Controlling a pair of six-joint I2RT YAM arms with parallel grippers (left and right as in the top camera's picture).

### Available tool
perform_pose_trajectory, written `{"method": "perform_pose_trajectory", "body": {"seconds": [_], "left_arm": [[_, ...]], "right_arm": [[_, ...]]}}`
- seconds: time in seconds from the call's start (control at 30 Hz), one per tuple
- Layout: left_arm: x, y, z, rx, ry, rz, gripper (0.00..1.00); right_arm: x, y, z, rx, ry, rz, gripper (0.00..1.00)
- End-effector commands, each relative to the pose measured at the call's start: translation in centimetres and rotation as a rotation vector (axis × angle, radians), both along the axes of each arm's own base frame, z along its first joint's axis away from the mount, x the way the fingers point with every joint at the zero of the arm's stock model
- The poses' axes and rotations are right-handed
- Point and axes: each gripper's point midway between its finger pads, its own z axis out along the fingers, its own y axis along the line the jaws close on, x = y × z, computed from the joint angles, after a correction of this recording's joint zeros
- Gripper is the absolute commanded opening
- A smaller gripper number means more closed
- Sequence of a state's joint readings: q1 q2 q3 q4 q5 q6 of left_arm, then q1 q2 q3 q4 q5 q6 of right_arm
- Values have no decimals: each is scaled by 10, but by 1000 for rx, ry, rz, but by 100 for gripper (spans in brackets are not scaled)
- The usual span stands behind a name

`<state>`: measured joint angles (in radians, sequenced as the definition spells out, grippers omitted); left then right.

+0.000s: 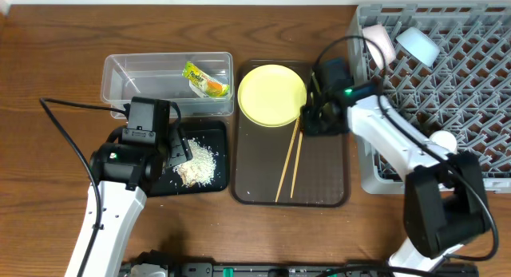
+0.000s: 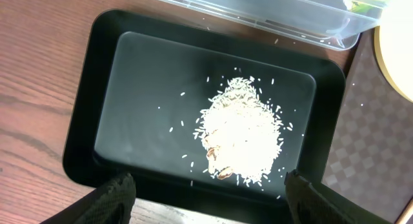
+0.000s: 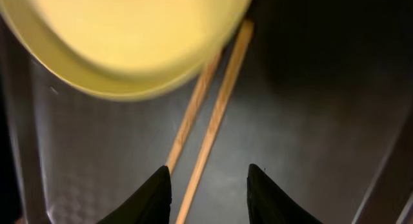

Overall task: Sort waste into correct bins and load items into the dishwasher rack
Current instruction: 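Reach right gripper to the wooden chopsticks and grasp one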

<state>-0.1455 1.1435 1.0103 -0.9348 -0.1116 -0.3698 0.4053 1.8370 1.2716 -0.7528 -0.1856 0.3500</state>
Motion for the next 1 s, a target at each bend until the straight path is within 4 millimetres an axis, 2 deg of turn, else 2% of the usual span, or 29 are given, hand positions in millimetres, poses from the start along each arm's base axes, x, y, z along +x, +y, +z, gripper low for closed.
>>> {"method": "perform_pose_trajectory", "body": {"seconds": [0.0, 0.1, 0.33, 0.53, 0.8, 0.9, 0.97], "left_arm": [[2, 2, 3, 1, -9, 13, 77], [2, 2, 3, 1, -9, 13, 77], [2, 2, 3, 1, -9, 13, 77], [2, 2, 3, 1, -9, 13, 77], [2, 2, 3, 1, -9, 13, 78], [2, 2, 3, 1, -9, 13, 78], [2, 2, 3, 1, -9, 13, 78]], "right_arm": [[-15, 5, -9, -37, 42, -30, 37], [-28, 9, -18, -82, 58, -15, 37], [-43, 0, -35, -209, 45, -71, 36], [-49, 7, -51, -190, 22, -62, 37], [-54, 7, -58, -192, 20, -52, 35], [-58, 4, -59, -202, 35, -55, 22], [-61, 2, -60, -208, 54, -85, 17]]}}
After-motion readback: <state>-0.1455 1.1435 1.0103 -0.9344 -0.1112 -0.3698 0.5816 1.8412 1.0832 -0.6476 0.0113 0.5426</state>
